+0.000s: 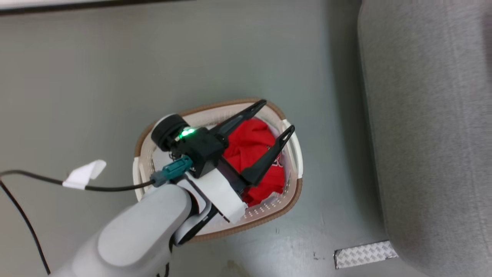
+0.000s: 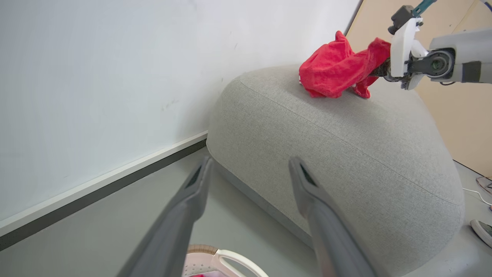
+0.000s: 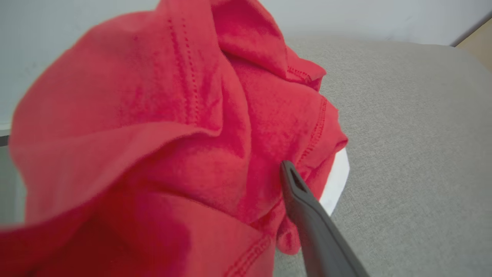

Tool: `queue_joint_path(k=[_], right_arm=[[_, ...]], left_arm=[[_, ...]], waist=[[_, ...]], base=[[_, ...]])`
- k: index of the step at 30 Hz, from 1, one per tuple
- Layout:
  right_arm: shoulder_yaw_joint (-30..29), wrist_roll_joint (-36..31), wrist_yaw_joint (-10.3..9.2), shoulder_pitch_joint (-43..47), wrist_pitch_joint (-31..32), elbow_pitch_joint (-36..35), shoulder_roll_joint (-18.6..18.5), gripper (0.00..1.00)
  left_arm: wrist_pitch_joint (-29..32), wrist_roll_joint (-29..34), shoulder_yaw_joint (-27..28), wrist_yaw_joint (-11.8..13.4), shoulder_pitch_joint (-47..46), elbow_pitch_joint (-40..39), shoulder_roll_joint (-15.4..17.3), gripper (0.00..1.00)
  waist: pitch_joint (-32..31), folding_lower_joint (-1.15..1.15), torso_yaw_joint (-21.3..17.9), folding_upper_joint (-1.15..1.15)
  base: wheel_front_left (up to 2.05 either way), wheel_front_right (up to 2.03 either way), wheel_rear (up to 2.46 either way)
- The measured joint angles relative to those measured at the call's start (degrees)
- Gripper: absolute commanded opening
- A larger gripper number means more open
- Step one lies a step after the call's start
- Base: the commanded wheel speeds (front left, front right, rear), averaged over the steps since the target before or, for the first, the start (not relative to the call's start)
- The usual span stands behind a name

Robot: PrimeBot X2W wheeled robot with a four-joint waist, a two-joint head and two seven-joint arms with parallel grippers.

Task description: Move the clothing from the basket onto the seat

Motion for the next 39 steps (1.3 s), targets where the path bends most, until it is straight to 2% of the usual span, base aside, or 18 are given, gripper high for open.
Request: queue_joint_path(k=[5,11,16,21,31,33,37,39], right_arm=[[6.2,1.2,0.0,3.1,5.7,-1.8,-0.7,1.0],[11.6,4.5,0.0,7.2,11.7,-6.7,-3.9,1.0],[14.4,5.6,0.0,10.5,12.0,-13.5,-7.3,1.0],[14.4,6.4,0.0,13.6,9.4,-22.0,-7.9,1.0],[13.0,7.1,0.0,21.1,5.3,-34.4,-5.7,1.0],[12.2,7.1,0.0,23.9,2.8,-38.1,-3.7,1.0],[10.7,6.4,0.0,26.9,0.3,-41.1,-1.8,1.0],[8.9,5.1,0.0,30.4,-2.3,-43.2,0.9,1.0]], left_arm=[[-1.0,-1.7,0.2,0.3,2.5,2.0,-0.6,1.0],[-2.2,-3.7,0.7,1.1,6.1,4.1,-1.5,1.0],[-3.1,-4.7,1.7,1.8,9.2,5.1,-1.7,1.0],[-3.6,-6.7,3.9,3.1,12.4,5.6,-1.9,1.0],[-3.9,-8.0,9.4,5.8,17.7,4.7,-1.0,1.0],[-3.9,-8.6,11.9,6.7,19.8,4.0,-0.4,1.0],[-4.0,-9.1,14.6,7.8,22.2,3.4,0.5,1.0],[-4.0,-9.1,17.4,8.6,24.7,2.7,1.0,1.0]], waist=[[-4.5,-0.01,-0.9,0.0],[-11.4,-0.02,-2.2,0.0],[-17.4,-0.02,-3.0,0.0],[-23.2,-0.03,-3.3,0.0],[-31.4,-0.03,-0.9,0.0],[-33.1,-0.03,0.7,0.0],[-34.3,-0.02,2.4,0.0],[-35.0,-0.02,4.0,0.0]], base=[[0.0,0.0,0.0],[0.0,0.0,0.0],[0.0,0.0,0.0],[0.0,0.0,0.0],[0.0,0.0,0.0],[0.0,0.0,0.0],[0.0,0.0,0.0],[0.0,0.0,0.0]])
